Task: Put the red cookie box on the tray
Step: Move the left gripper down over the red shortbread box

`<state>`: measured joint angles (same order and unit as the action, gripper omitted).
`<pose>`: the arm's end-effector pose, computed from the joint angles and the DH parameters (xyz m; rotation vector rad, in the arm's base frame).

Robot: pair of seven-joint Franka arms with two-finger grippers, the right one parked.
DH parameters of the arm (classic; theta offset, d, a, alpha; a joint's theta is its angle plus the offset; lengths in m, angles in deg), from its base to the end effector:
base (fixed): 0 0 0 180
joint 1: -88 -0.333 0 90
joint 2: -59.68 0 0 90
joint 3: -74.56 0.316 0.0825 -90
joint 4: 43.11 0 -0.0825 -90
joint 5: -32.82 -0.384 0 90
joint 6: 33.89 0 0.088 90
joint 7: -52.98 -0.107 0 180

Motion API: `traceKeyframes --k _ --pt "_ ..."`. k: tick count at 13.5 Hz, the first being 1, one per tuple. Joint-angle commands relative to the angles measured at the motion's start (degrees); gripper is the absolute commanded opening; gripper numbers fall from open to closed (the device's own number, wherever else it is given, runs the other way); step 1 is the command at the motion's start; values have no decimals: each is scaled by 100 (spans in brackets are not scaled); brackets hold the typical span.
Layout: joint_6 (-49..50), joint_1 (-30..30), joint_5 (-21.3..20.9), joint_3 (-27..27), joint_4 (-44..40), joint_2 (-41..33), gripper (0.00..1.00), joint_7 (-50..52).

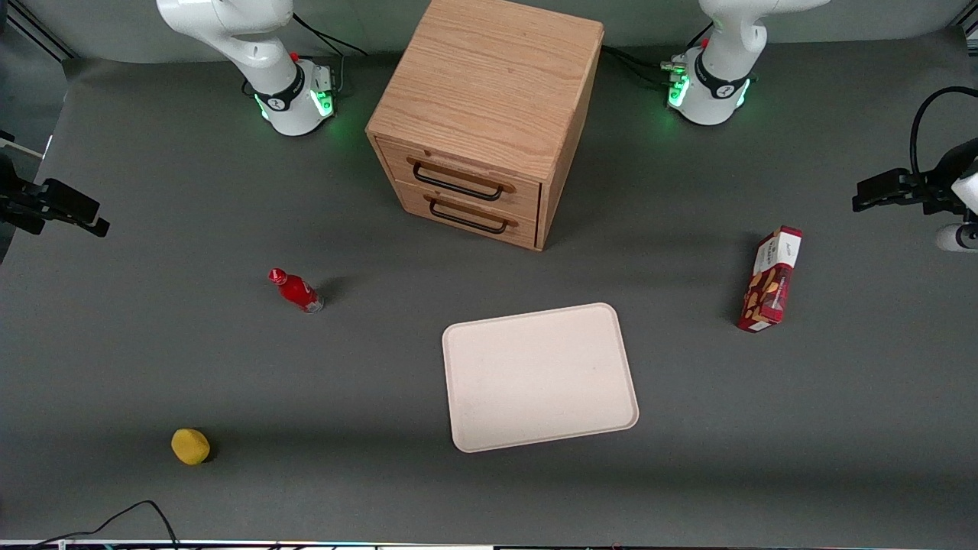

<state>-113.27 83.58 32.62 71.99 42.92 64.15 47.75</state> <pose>0.5569 0.0194 0.5988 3.1136 -0.0917 -0.3025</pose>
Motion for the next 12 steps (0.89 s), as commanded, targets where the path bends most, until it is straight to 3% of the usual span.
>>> traceKeyframes --k 1,5,7,12 --pt "238 28 46 19 -174 -7 100 83" --pt "309 11 -15 63 -51 36 100 74" --pt "73 11 -111 81 334 1 100 -432" --pt "-2173 -15 -218 89 2748 -157 100 -1663"
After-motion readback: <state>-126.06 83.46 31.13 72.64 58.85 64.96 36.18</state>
